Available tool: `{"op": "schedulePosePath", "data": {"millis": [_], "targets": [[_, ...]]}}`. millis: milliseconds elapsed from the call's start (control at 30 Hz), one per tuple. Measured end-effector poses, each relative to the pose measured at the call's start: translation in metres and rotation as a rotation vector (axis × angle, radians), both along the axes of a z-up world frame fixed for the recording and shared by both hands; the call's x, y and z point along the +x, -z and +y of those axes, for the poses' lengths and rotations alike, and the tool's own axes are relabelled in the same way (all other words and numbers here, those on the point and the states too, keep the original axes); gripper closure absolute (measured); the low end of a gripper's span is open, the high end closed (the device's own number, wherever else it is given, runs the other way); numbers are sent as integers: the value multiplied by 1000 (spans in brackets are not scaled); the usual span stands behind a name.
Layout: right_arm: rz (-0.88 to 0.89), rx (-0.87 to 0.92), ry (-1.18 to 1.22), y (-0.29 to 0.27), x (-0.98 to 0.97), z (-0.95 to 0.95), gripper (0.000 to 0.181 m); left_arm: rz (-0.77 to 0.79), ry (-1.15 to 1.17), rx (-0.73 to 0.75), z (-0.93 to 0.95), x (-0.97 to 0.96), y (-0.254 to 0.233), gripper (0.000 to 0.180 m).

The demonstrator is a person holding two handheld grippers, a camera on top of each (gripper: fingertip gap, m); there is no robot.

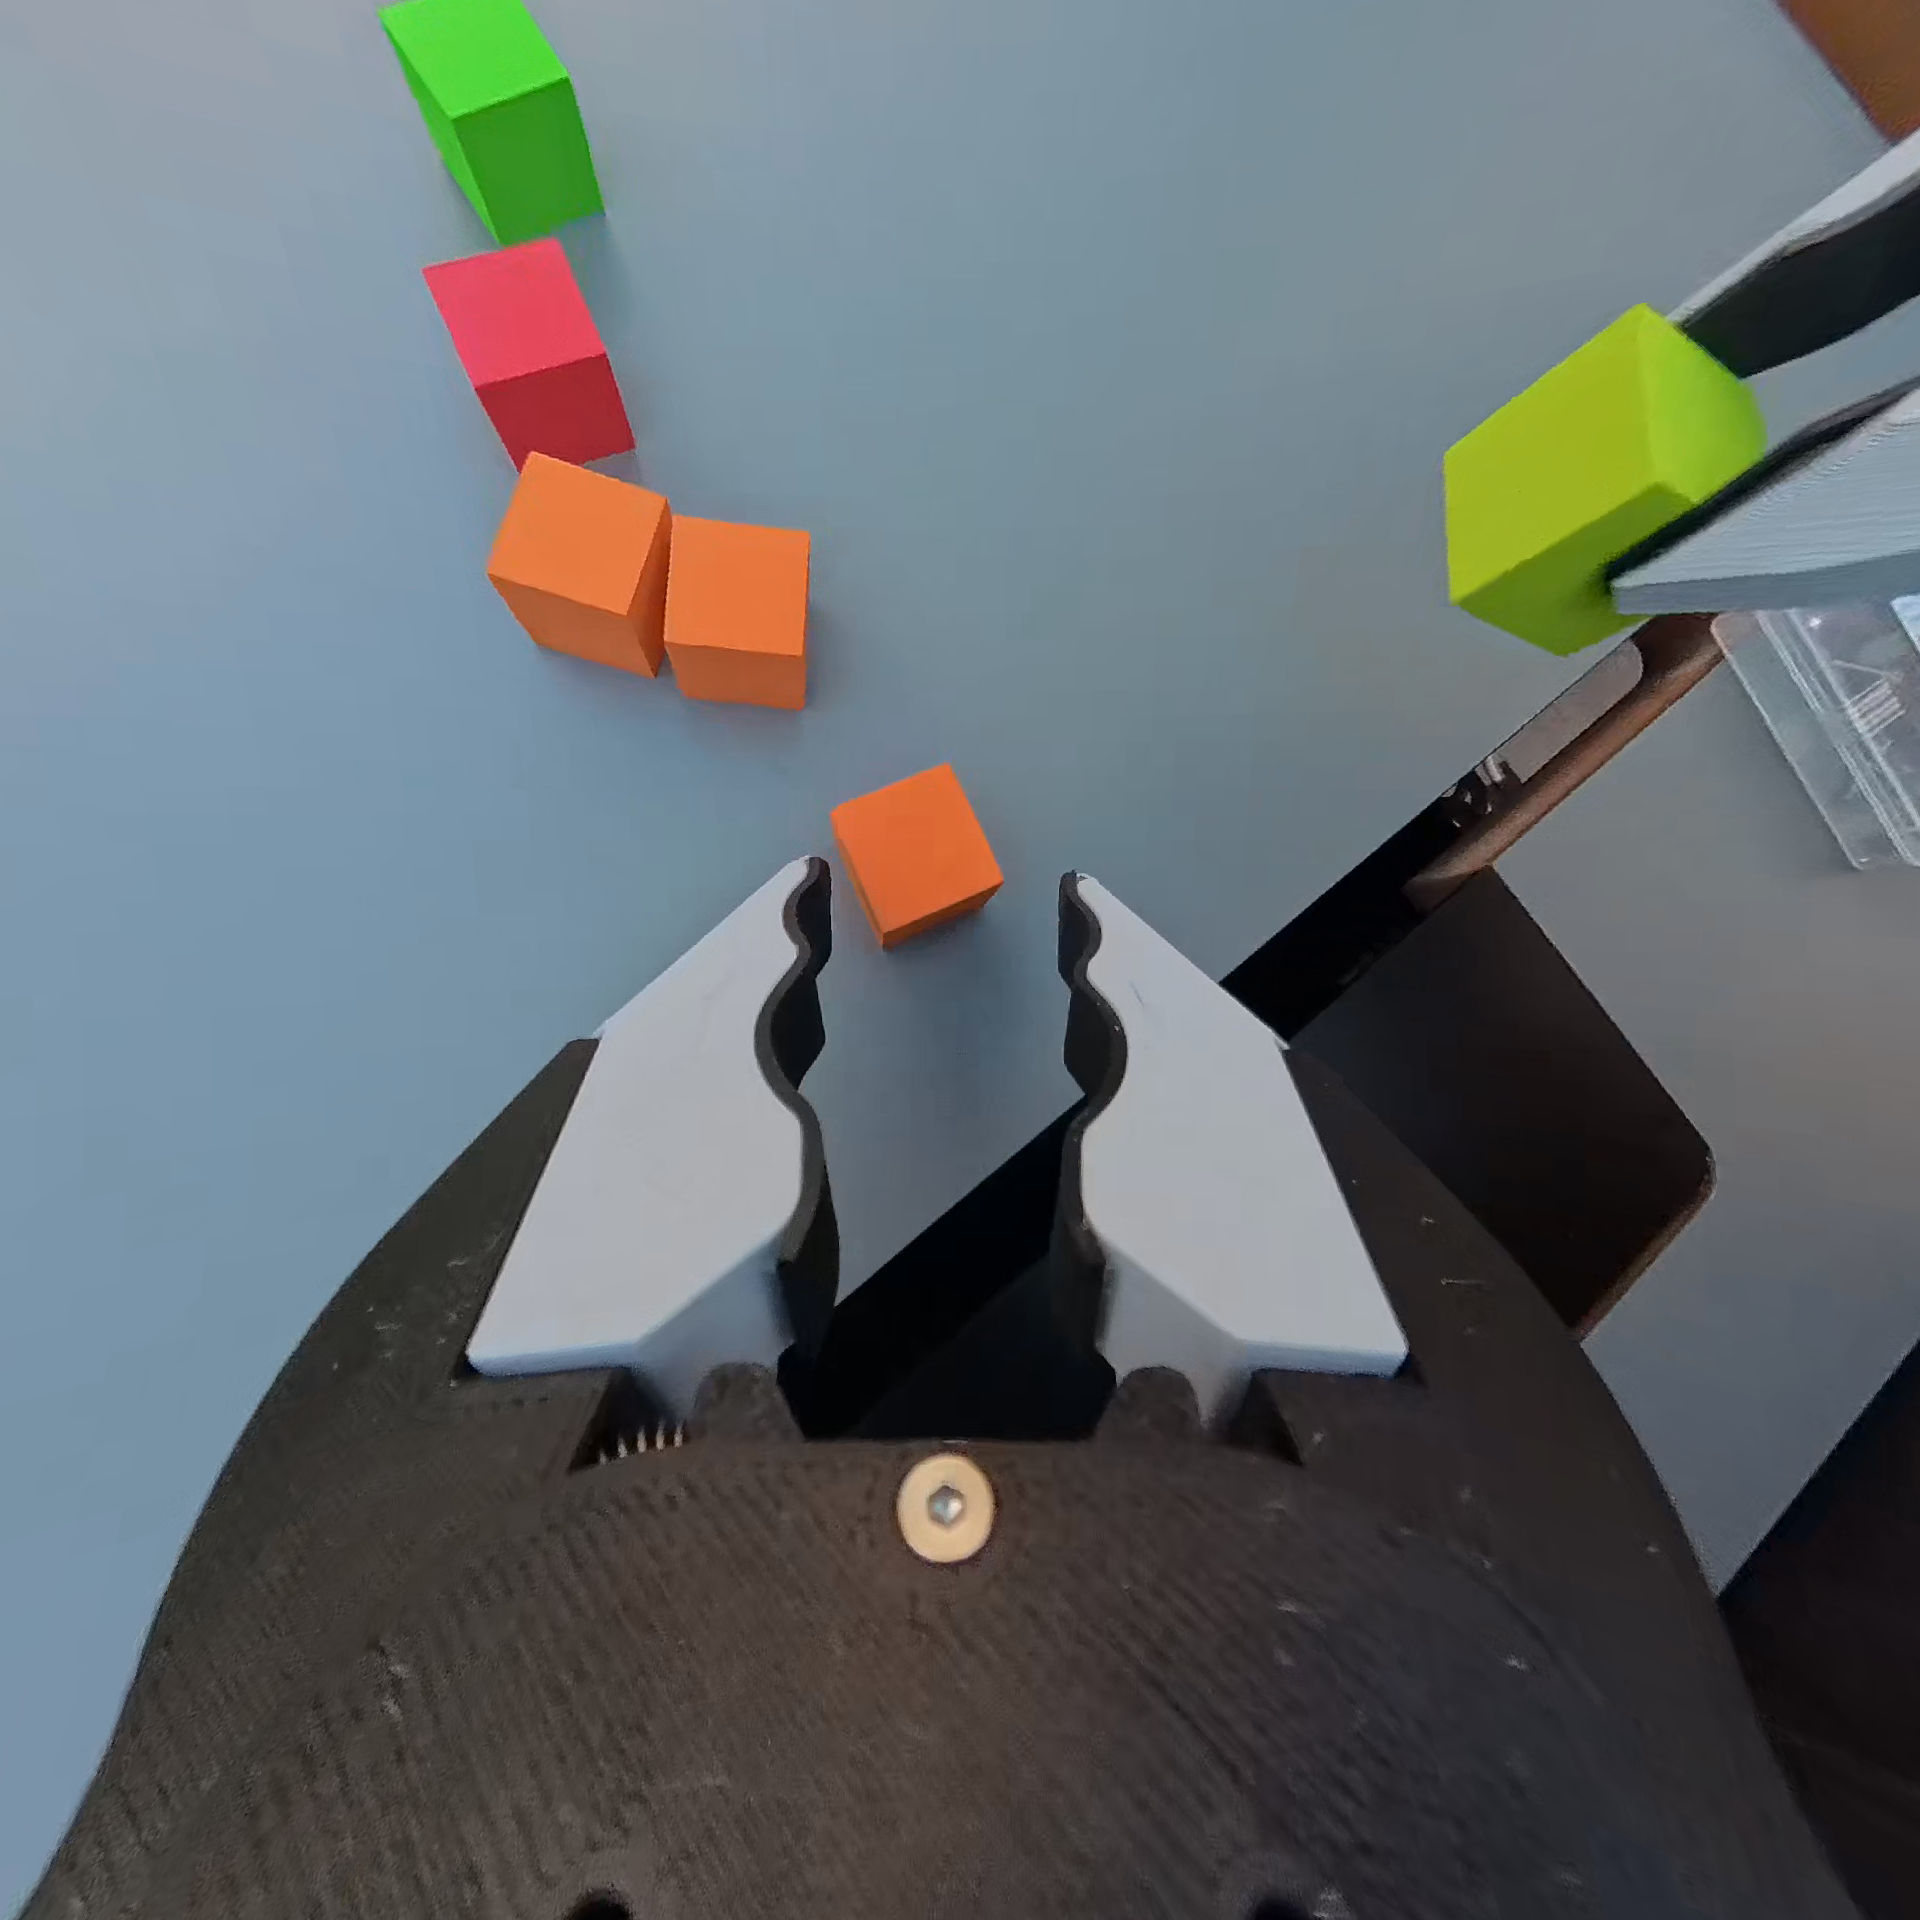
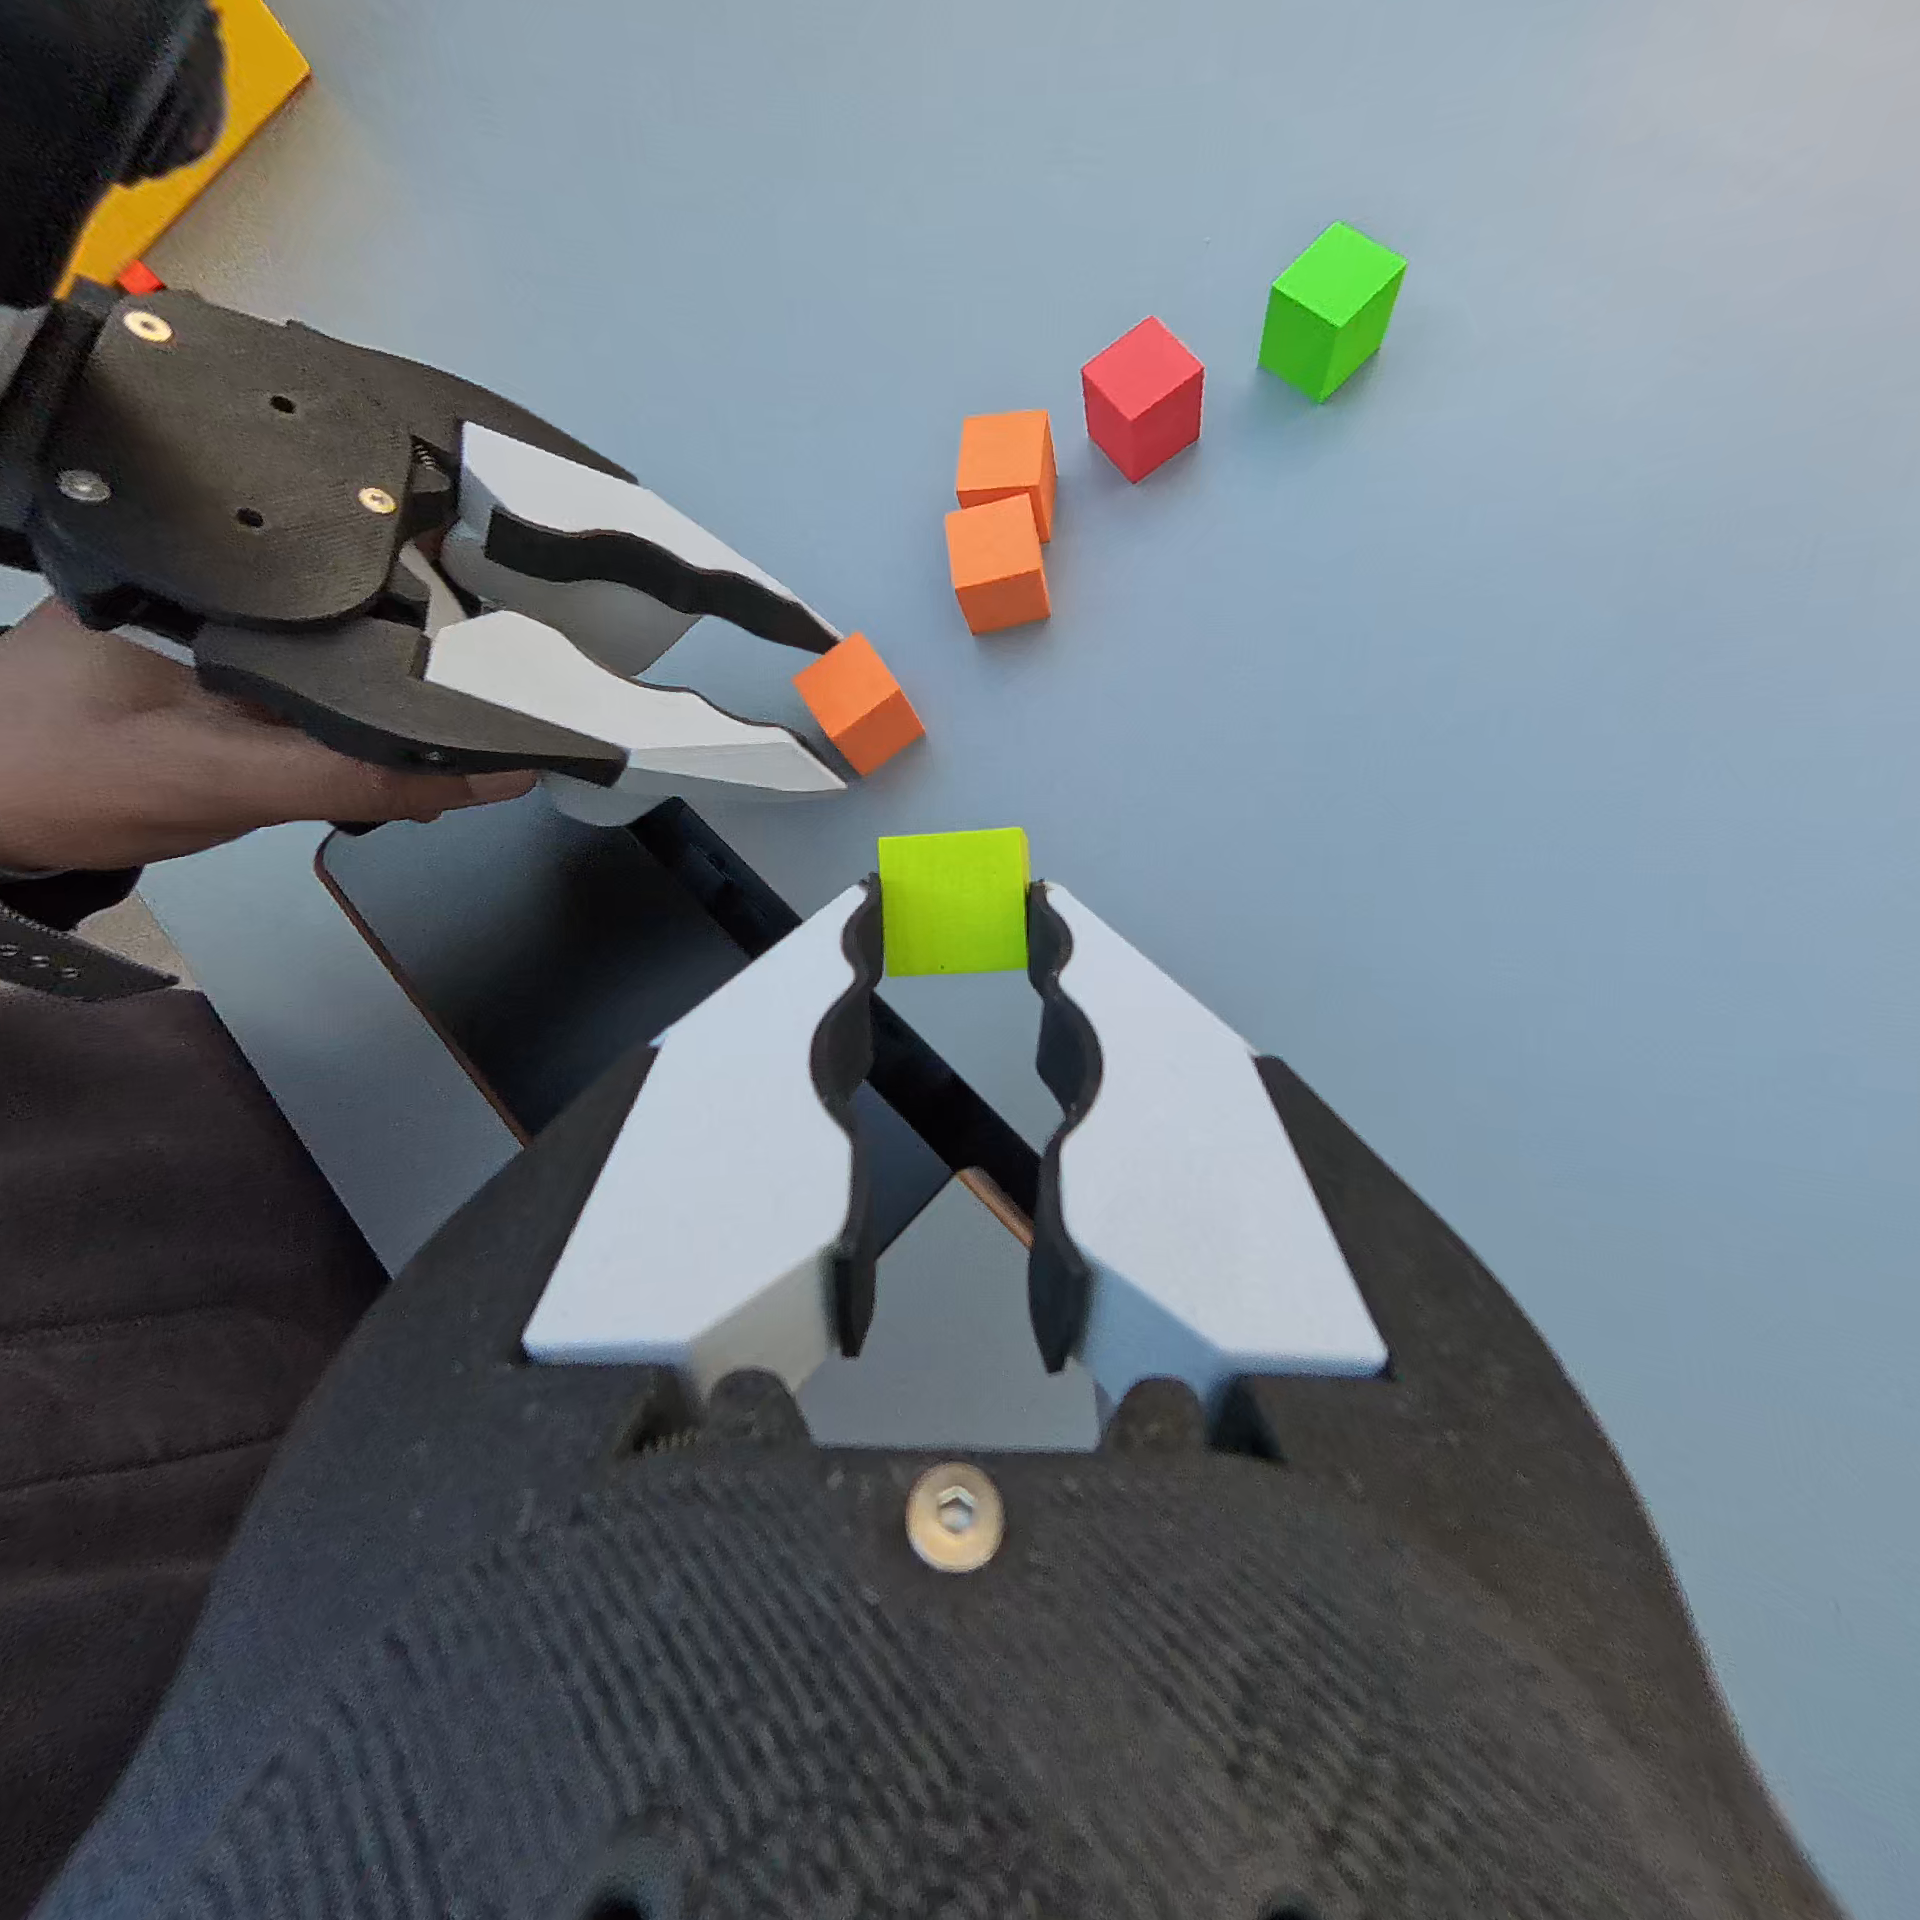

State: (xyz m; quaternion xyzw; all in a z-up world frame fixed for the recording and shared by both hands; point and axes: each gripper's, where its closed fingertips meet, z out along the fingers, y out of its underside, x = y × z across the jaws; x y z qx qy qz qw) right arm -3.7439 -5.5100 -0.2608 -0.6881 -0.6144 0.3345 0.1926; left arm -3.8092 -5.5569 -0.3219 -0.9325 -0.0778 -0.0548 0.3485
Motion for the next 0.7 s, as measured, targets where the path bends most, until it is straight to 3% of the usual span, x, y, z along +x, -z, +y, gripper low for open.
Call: {"op": "schedulePosePath", "data": {"millis": [67, 133, 233, 367, 500, 700], "targets": [[-11, 9, 6, 1, 8, 0, 155, -23, 13, -5, 7, 4, 7, 138], [-20, 10, 21, 3, 17, 2, 155, -48, 54, 12, 14, 11, 8, 153], [-32, 13, 48, 5, 30, 9, 155, -98, 252, 50, 23, 38, 1, 153], [-46, -14, 71, 12, 45, 15, 155, -11, 546, 18, 21, 63, 11, 154], [-49, -55, 72, 17, 50, 14, 155, 14, 645, -6, 27, 62, 13, 154], [-44, -33, -26, 15, 38, 2, 155, 59, 661, -33, 19, 47, 11, 137]]}}
